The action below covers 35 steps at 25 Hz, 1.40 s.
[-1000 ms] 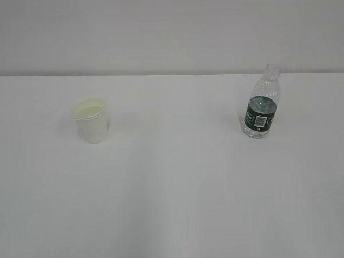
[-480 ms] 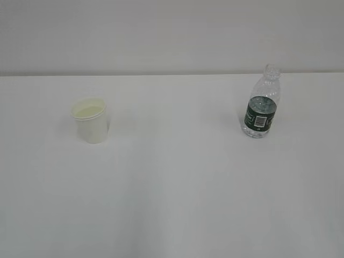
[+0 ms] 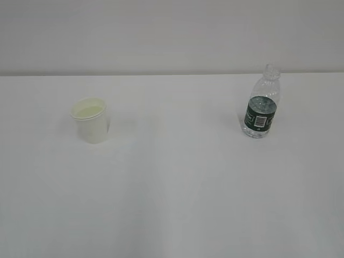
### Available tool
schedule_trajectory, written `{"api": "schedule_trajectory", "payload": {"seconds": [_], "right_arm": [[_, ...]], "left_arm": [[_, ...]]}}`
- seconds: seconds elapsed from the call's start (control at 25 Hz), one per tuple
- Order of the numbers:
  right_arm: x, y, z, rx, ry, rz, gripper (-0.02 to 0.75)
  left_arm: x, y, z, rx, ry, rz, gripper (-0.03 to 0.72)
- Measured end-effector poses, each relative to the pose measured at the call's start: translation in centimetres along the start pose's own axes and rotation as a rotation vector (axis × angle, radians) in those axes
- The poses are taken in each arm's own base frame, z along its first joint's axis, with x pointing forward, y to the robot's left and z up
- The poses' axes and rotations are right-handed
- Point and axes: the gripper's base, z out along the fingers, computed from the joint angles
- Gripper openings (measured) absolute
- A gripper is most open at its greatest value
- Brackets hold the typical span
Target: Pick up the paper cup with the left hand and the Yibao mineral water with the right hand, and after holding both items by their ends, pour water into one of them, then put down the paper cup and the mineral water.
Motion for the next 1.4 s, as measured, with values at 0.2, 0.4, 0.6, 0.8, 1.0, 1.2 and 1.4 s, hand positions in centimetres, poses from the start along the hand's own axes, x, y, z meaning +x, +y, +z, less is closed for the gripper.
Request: {"api": "schedule_trajectory", "payload": {"seconds": [0.2, 0.4, 0.6, 0.8, 1.0, 1.2, 1.4], "right_arm": [[0.08, 0.05, 0.36, -0.001, -0.004, -0.001, 0.555], [0.10, 0.08, 0.44, -0.002, -0.005, -0.001, 0.554], [0.10, 0.09, 0.44, -0.004, -0.005, 0.000, 0.554], [0.08, 0.09, 0.44, -0.004, -0.006, 0.000, 0.554], [0.08, 0.09, 0.44, -0.004, -0.007, 0.000, 0.554], [0.06, 0.09, 0.44, -0.004, -0.009, 0.001, 0.553], [0.06, 0.09, 0.44, -0.004, -0.009, 0.001, 0.553]], "left_arm": [[0.11, 0.02, 0.18, -0.002, 0.004, 0.001, 0.259], [0.08, 0.03, 0.18, -0.002, 0.001, 0.001, 0.253], [0.08, 0.03, 0.18, -0.002, 0.001, 0.001, 0.235], [0.08, 0.01, 0.18, 0.000, 0.001, 0.000, 0.232], [0.10, -0.13, 0.18, 0.015, 0.004, -0.008, 0.232], [0.10, -0.14, 0.18, 0.017, 0.004, -0.008, 0.232], [0.10, -0.14, 0.18, 0.017, 0.004, -0.008, 0.232]]}}
